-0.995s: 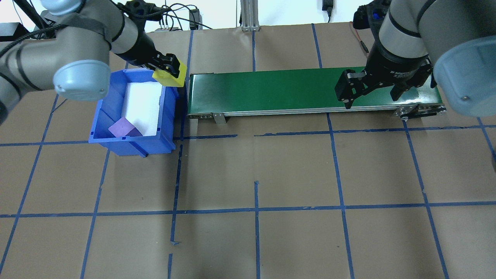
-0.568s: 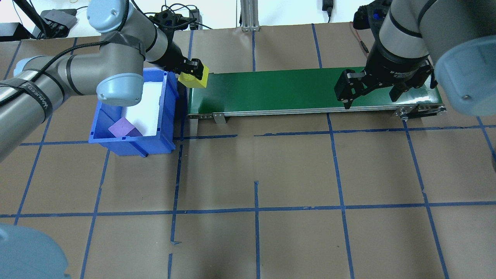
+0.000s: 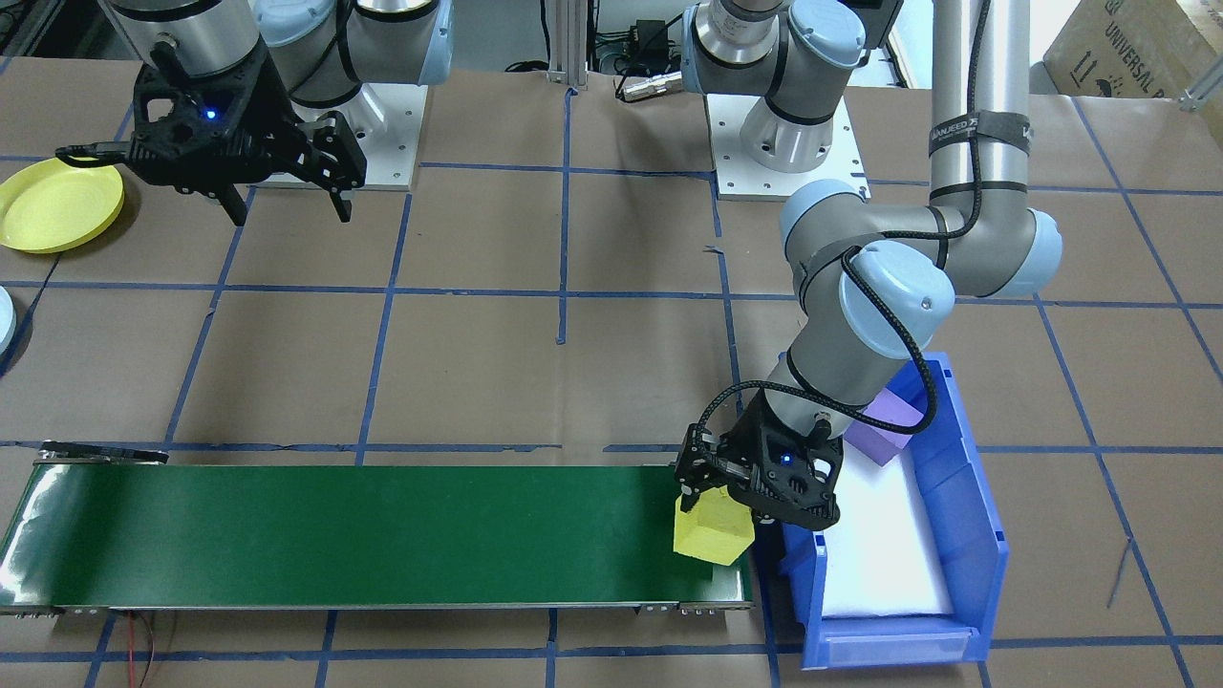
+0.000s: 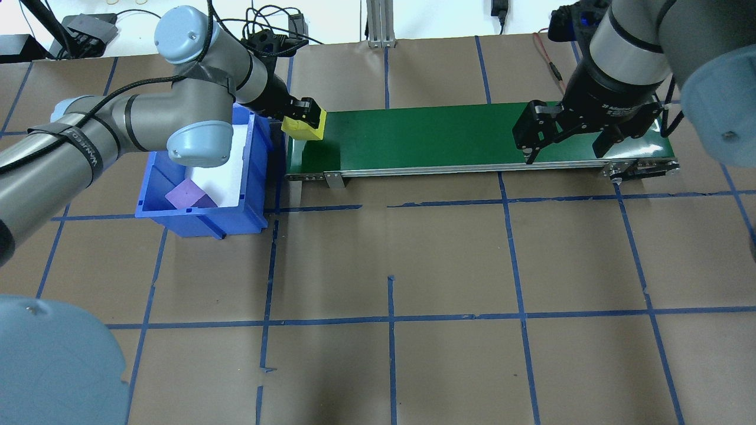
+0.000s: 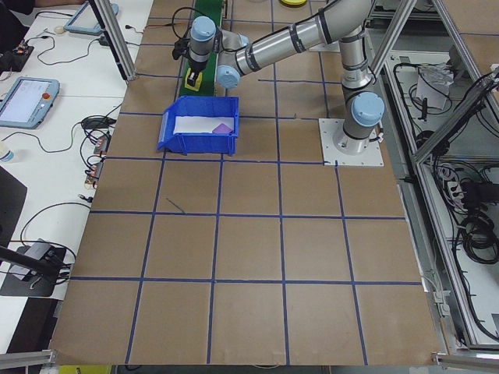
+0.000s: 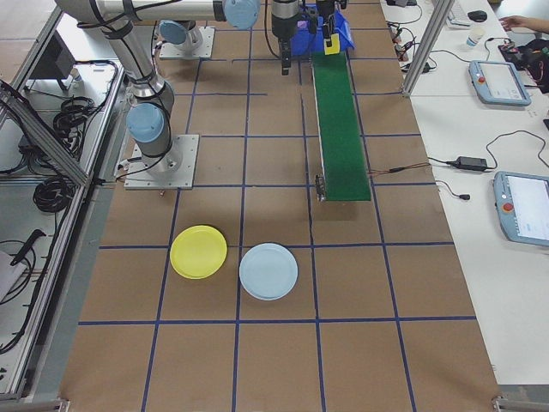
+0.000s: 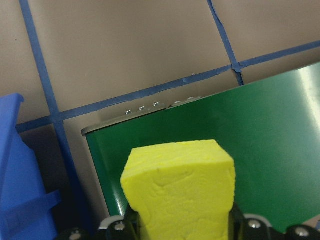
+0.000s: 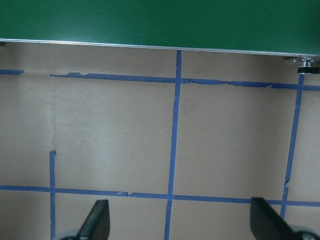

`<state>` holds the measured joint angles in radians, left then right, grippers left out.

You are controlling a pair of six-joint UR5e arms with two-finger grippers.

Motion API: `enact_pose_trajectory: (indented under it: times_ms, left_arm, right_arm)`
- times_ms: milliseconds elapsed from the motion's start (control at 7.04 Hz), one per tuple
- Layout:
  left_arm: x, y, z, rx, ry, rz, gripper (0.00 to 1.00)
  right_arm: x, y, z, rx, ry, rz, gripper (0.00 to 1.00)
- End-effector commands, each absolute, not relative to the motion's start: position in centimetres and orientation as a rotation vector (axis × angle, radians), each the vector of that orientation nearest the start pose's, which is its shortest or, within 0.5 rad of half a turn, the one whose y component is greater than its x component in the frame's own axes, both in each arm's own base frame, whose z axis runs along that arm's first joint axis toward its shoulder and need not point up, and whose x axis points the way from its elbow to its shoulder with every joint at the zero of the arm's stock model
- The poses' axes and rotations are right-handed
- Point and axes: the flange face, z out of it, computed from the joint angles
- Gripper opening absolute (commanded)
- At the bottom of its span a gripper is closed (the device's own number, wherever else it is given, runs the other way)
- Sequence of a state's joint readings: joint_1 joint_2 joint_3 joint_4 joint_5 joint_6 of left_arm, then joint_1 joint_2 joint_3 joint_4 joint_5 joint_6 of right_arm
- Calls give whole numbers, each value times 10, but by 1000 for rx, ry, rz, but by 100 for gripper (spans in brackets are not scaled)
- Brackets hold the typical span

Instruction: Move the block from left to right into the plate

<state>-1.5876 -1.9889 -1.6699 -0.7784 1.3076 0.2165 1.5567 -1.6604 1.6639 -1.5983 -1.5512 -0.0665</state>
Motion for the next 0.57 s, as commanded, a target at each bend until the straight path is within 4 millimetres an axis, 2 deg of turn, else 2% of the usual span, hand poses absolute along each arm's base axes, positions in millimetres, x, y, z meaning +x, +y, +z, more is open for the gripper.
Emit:
enact_pose_trajectory:
  times_ms: [0, 142, 284, 426]
  left_arm:
    - [-169, -623, 311, 346, 3322, -508, 100]
    - [-165, -612, 336, 344, 3300, -471, 100]
    - [-149, -600, 361, 309, 3265, -402, 100]
    - [-114, -587, 374, 206, 3248, -279, 100]
  right_arm:
    - [97, -471, 480, 7, 3126, -19, 100]
    - [68, -495, 463, 105, 3120, 37, 100]
    - [48, -497, 474, 179, 3114, 6, 100]
    - [25, -503, 469, 231, 3103, 19, 100]
